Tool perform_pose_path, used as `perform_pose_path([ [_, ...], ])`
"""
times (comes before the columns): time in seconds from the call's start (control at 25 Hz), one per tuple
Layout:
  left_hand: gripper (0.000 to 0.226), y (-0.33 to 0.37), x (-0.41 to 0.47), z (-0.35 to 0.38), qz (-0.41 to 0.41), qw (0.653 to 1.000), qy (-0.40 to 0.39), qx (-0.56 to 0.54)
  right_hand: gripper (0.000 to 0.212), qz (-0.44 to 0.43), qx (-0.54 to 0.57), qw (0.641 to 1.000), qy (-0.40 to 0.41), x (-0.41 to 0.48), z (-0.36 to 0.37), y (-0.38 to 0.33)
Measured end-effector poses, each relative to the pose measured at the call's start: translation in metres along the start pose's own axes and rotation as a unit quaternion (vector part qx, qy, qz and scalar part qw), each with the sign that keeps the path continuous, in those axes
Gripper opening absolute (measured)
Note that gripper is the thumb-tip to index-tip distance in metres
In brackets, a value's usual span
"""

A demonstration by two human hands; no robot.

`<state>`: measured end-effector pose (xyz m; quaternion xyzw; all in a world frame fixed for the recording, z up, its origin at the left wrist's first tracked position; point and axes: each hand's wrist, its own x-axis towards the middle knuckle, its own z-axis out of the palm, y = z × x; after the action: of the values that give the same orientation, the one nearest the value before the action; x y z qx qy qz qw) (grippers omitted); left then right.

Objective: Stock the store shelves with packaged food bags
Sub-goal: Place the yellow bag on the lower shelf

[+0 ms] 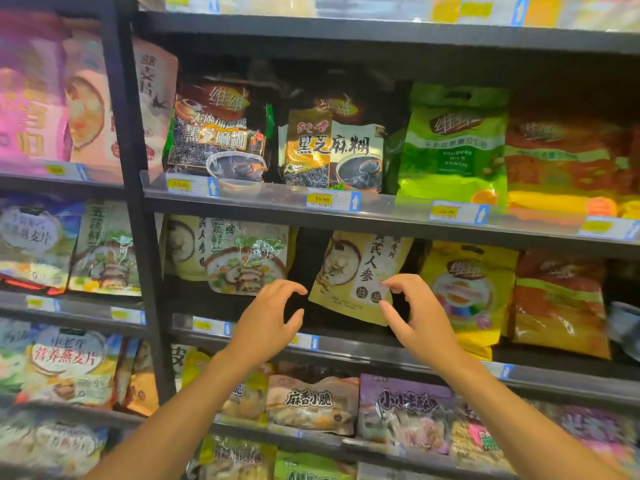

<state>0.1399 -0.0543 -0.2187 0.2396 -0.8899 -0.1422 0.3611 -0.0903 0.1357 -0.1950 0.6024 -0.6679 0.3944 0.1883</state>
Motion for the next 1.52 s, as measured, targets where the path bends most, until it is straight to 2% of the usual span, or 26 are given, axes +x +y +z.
perform_pose_path([
  [0.12,0.042,-0.014,0.019,0.035,-0.053,0.998,-0.033,-0.029,0.042,0.130,-0.017,0.989,-0.062,-0.004,0.028,0.040],
  [0.24,0.055,-0.027,0.051,0.064,-0.101,0.990,-0.074,-0.061,0.050,0.261,-0.024,0.958,-0.113,0.007,0.059,0.076],
  [0.36,0.071,-0.045,0.096,0.095,-0.177,0.974,-0.122,-0.068,0.046,0.410,0.095,0.896,-0.142,0.032,0.089,0.114],
  [0.44,0.086,-0.054,0.125,0.116,-0.203,0.963,-0.157,-0.086,0.072,0.456,0.182,0.862,-0.125,0.052,0.106,0.136],
  [0.48,0.094,-0.058,0.137,0.126,-0.214,0.958,-0.166,-0.093,0.086,0.463,0.213,0.854,-0.102,0.059,0.113,0.147],
  [0.6,0.106,-0.069,0.162,0.149,-0.243,0.950,-0.170,-0.099,0.084,0.483,0.249,0.834,-0.098,0.073,0.132,0.173],
  [0.68,0.113,-0.078,0.169,0.160,-0.257,0.940,-0.193,-0.118,0.066,0.492,0.259,0.823,-0.118,0.074,0.144,0.190],
  [0.76,0.117,-0.084,0.170,0.166,-0.270,0.927,-0.213,-0.150,0.039,0.467,0.228,0.846,-0.120,0.073,0.149,0.197],
  [0.8,0.118,-0.085,0.168,0.168,-0.276,0.920,-0.219,-0.174,0.034,0.447,0.211,0.861,-0.122,0.072,0.149,0.197],
  [1.0,0.097,-0.078,0.163,0.163,-0.287,0.914,-0.160,-0.237,0.029,0.420,0.190,0.882,-0.094,0.062,0.150,0.186],
  [1.2,0.087,-0.067,0.154,0.150,-0.273,0.917,-0.185,-0.223,0.004,0.437,0.201,0.875,-0.044,0.045,0.138,0.176],
  [1.36,0.099,-0.068,0.147,0.149,-0.278,0.899,-0.219,-0.258,0.008,0.424,0.243,0.871,-0.048,0.024,0.107,0.167],
  [1.52,0.077,-0.062,0.136,0.155,-0.236,0.889,-0.249,-0.303,0.018,0.414,0.259,0.870,-0.067,0.009,0.088,0.171],
])
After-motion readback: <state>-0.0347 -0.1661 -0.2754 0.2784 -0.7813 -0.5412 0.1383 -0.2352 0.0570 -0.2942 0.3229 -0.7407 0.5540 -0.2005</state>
